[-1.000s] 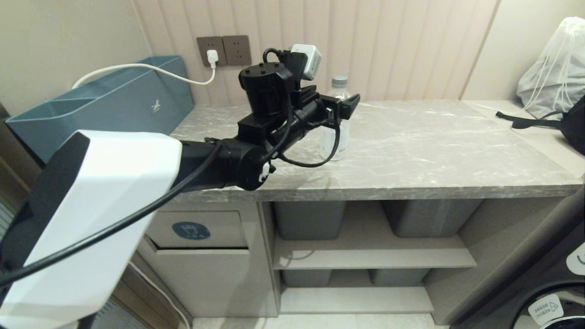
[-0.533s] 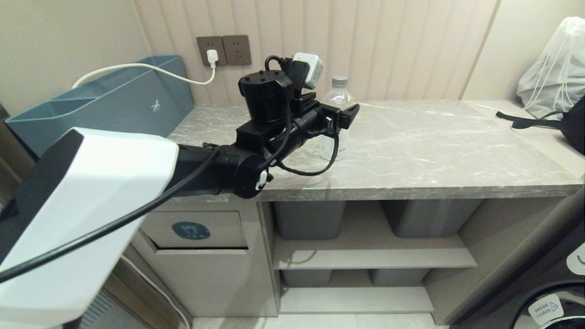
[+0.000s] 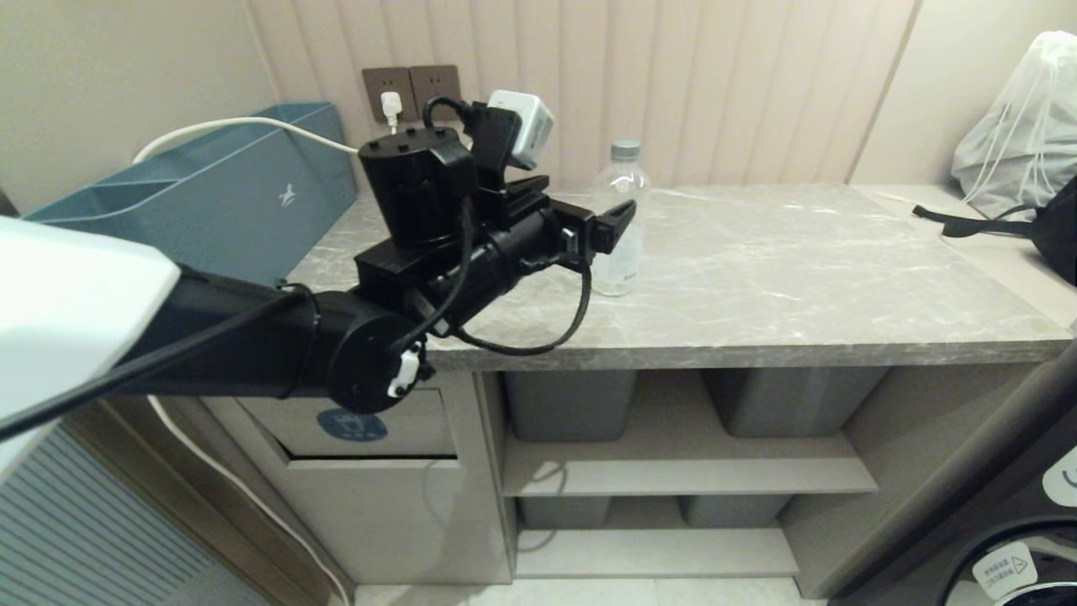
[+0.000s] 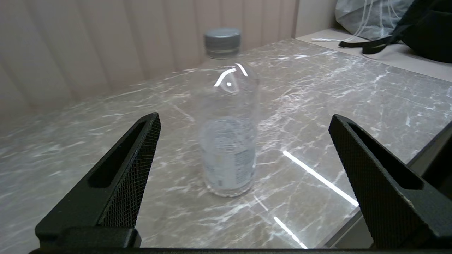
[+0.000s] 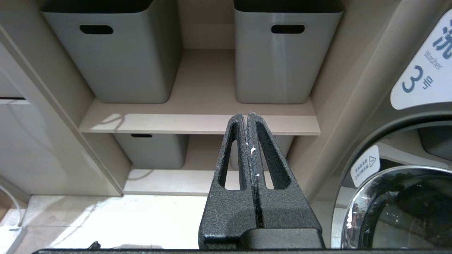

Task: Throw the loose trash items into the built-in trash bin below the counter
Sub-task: Pick up the garbage

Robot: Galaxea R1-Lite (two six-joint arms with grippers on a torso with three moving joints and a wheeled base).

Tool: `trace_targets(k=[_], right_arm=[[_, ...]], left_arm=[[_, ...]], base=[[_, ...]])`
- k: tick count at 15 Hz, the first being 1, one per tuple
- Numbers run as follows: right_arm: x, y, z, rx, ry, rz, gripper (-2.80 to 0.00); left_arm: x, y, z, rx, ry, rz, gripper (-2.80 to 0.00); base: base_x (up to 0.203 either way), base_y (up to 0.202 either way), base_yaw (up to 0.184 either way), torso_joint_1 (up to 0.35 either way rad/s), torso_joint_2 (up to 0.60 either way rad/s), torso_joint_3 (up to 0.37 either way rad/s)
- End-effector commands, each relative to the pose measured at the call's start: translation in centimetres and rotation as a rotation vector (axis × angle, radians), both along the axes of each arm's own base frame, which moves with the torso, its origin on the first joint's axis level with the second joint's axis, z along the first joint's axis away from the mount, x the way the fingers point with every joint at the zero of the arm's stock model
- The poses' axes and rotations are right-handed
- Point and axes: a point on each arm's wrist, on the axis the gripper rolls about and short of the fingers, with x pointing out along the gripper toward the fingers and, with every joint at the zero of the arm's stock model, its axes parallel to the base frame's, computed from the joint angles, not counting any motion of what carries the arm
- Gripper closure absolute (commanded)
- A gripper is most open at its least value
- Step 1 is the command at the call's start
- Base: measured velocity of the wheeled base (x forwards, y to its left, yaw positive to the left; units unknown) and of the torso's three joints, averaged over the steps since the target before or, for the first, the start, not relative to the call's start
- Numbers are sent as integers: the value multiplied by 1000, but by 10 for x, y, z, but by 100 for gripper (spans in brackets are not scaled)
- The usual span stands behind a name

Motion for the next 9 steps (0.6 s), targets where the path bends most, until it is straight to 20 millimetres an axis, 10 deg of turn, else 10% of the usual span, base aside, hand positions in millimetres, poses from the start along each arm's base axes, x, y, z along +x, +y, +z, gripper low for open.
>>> trace_targets(k=[1, 9], right_arm=[[0, 0, 0, -1, 0, 0, 0], [0, 0, 0, -1, 0, 0, 0]], left_arm=[[-9, 9, 10, -13, -17, 3, -280], [-27, 14, 9, 2, 0, -26, -280]], base=[[0, 0, 0, 0, 0, 0], [0, 0, 0, 2, 1, -139]])
